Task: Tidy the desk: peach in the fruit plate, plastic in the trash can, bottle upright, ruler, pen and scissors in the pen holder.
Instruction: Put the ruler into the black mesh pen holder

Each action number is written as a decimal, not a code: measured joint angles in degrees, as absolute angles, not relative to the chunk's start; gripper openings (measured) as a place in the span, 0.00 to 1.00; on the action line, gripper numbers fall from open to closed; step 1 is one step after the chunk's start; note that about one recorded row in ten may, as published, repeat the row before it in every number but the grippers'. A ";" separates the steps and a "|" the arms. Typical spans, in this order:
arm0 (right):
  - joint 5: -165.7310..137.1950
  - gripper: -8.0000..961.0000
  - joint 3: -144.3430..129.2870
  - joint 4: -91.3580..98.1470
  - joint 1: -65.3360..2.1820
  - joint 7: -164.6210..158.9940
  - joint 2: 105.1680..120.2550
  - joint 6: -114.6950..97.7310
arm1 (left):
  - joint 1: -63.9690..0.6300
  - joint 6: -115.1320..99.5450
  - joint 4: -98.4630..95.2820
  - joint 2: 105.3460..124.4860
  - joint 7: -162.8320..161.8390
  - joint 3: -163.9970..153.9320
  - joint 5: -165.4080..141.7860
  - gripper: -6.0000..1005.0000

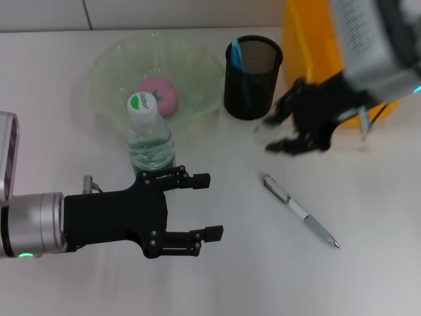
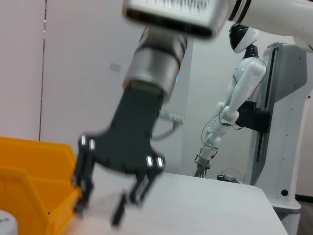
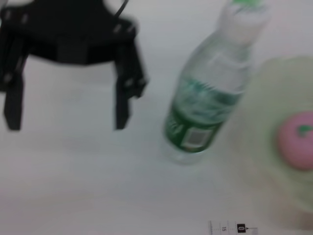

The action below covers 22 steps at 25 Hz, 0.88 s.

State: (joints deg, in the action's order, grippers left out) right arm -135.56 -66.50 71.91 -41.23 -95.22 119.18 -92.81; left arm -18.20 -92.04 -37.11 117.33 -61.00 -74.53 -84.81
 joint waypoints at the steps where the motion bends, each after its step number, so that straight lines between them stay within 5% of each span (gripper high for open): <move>1: -135.56 0.40 -66.50 71.90 -41.23 -95.22 119.18 -92.81 | -18.20 -92.04 -37.11 117.33 -61.00 -74.53 -84.81 0.81; 11: -108.67 0.40 -50.40 81.11 -32.22 -94.52 119.21 -89.68 | -17.97 -91.80 -36.89 117.34 -60.95 -74.53 -84.81 0.81; 15: -78.98 0.40 -49.57 64.77 -27.03 -81.47 119.18 -85.70 | -17.66 -91.77 -36.76 117.49 -60.76 -74.54 -84.82 0.81; 22: -57.01 0.40 -49.40 37.06 -29.82 -61.88 119.03 -90.41 | -17.17 -91.88 -36.69 117.67 -60.56 -74.99 -84.82 0.81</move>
State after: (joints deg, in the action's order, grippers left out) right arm -57.01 -49.41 37.06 -29.82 -61.88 119.03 -90.41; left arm -17.17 -91.88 -36.69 117.67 -60.56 -74.99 -84.82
